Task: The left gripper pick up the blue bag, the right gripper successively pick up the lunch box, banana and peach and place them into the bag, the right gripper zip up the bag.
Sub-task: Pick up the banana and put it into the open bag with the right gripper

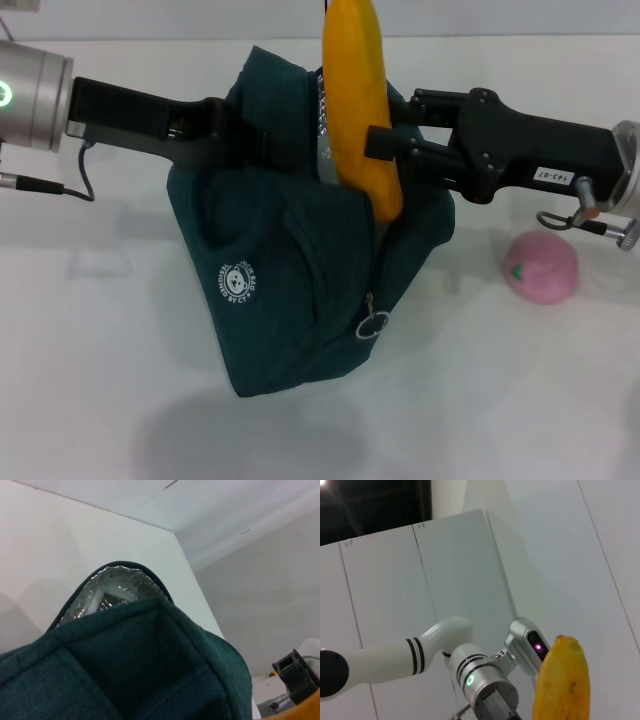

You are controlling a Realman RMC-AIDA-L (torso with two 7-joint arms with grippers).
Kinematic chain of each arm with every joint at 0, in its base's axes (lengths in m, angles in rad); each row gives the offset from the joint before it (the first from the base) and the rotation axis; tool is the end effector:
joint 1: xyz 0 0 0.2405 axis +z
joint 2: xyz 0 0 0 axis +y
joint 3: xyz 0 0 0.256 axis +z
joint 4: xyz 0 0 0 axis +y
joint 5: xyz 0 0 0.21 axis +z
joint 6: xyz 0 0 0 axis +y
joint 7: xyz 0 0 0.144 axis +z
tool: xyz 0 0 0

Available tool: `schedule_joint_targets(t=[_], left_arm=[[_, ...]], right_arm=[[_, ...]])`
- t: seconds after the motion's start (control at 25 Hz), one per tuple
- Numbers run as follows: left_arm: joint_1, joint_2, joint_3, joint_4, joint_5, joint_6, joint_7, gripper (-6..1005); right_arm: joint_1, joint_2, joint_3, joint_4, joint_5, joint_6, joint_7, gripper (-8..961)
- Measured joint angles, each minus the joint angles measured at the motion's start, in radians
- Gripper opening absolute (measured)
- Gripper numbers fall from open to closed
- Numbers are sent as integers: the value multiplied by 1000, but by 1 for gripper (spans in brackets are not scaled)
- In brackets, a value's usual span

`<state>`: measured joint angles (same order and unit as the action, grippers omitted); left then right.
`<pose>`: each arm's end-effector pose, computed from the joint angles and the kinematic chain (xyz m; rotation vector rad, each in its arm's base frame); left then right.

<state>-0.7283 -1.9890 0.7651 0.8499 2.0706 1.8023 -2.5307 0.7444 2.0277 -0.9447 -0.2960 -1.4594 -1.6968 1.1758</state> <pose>-0.1823 0.3637 0.0491 2.4967 1.6267 0.5010 0.1678 0.3461 -0.0172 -2.7522 0.3440 1.3548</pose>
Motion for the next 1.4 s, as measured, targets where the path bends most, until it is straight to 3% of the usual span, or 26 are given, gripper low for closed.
schedule_joint_targets(t=[0.64, 1.4], left_arm=[[14, -6, -1, 0, 0, 0, 0, 33], [21, -11, -1, -28, 0, -3, 47, 33]], right_arm=[[-24, 0, -1, 71, 124, 27, -31, 423], [51, 0, -1, 228, 206, 26, -20, 427]])
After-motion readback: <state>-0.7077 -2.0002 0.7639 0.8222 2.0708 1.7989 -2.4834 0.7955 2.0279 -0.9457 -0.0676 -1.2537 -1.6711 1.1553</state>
